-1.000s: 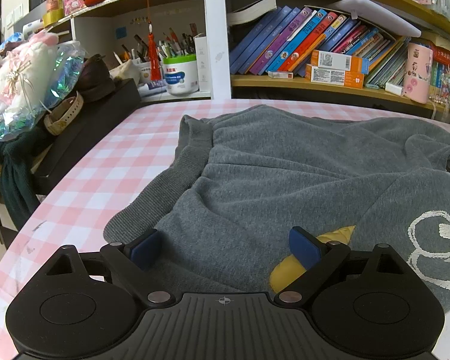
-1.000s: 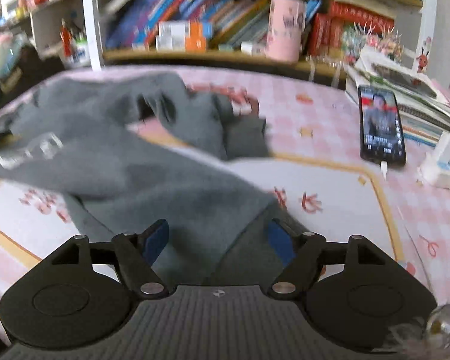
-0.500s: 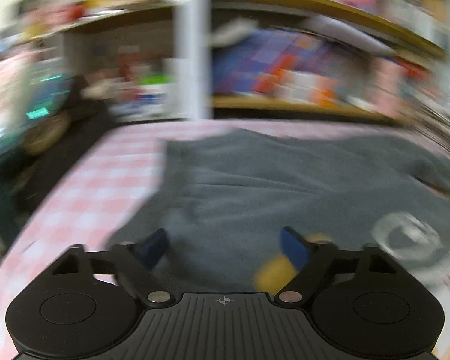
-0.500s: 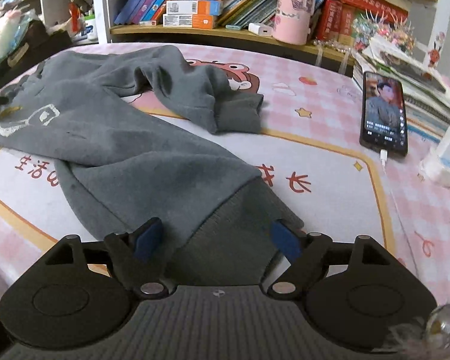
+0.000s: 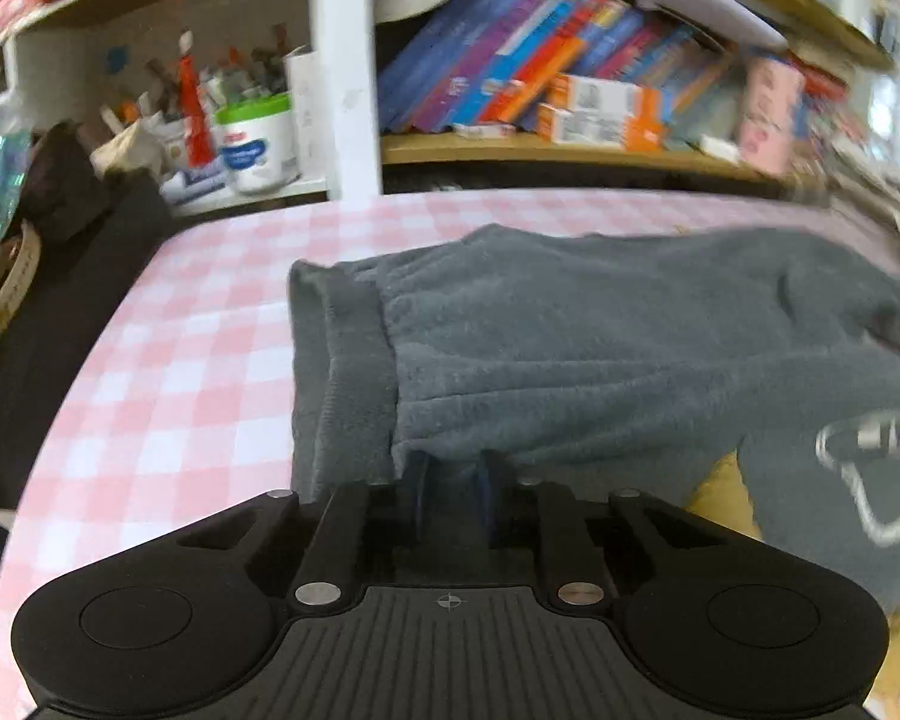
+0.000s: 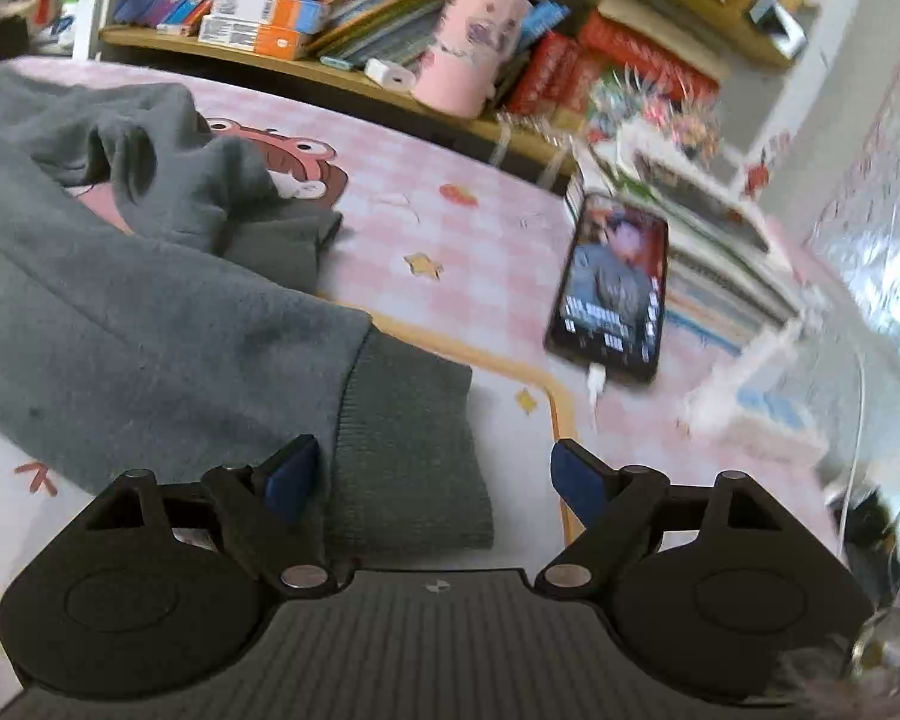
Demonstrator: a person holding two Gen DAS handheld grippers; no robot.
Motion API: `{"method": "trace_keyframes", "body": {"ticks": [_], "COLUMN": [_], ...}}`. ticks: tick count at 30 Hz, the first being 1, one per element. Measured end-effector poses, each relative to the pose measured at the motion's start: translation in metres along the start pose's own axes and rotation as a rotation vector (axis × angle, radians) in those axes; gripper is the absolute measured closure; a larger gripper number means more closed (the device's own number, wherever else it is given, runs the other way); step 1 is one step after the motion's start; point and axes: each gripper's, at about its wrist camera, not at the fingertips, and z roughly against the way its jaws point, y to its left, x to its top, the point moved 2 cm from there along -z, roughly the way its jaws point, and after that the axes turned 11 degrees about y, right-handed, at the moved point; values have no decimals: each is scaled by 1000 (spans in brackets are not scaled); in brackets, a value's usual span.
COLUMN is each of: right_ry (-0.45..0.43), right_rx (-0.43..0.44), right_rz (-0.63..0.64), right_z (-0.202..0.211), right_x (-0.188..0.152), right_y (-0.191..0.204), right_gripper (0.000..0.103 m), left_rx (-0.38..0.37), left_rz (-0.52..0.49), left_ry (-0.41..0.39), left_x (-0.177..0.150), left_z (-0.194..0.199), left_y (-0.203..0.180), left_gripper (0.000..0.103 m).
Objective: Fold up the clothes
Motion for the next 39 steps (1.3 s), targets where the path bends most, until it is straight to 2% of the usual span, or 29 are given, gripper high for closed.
{"method": "trace_keyframes", "body": {"ticks": [4, 8, 12, 14, 18, 22, 24, 26, 29, 31, 34, 36, 37, 39], "right_ry": [-18, -42, -77, -79, -56, -37, -20, -19, -33, -46, -58, -63, -65, -60], "right_rx": [11, 110, 246, 275, 269, 99, 54, 56, 69, 101, 167, 173, 176, 193], "right_rz": [36, 49, 66, 64, 59, 37, 4, 4, 45, 72, 92, 99, 103, 76], "right_z": [-1, 2, 4, 4, 3, -3, -6, -4, 3, 8, 14, 18, 21, 21], "right_x": [9, 15, 21, 24, 26, 17, 14, 11, 9, 7, 5, 2, 0, -3], "right_y": [14, 27, 45, 50, 46, 23, 13, 13, 23, 29, 38, 41, 42, 40], "right_gripper": [21, 21, 20, 20, 20, 20, 20, 20, 21, 20, 20, 20, 20, 20], "left_rx": [107, 188, 253, 267, 261, 127, 127, 141, 110, 101, 139, 147, 130, 73], "left_rz": [-43, 21, 112, 127, 101, 64, 32, 7, 29, 70, 94, 79, 79, 92], "left_ry": [-17, -17, -15, -13, -20, -56, -69, -76, -69, -64, -42, -61, -79, -90], "left_x": [-4, -13, -28, -34, -38, -42, -43, -43, -42, -44, -48, -54, -58, -68], "left_z": [0, 10, 25, 31, 35, 36, 34, 32, 32, 34, 43, 57, 64, 72], "left_y": [-1, 21, 47, 52, 45, 22, 10, 2, 13, 24, 29, 21, 17, 12], "left_gripper": [83, 83, 83, 83, 84, 84, 84, 84, 83, 83, 83, 79, 72, 70]}}
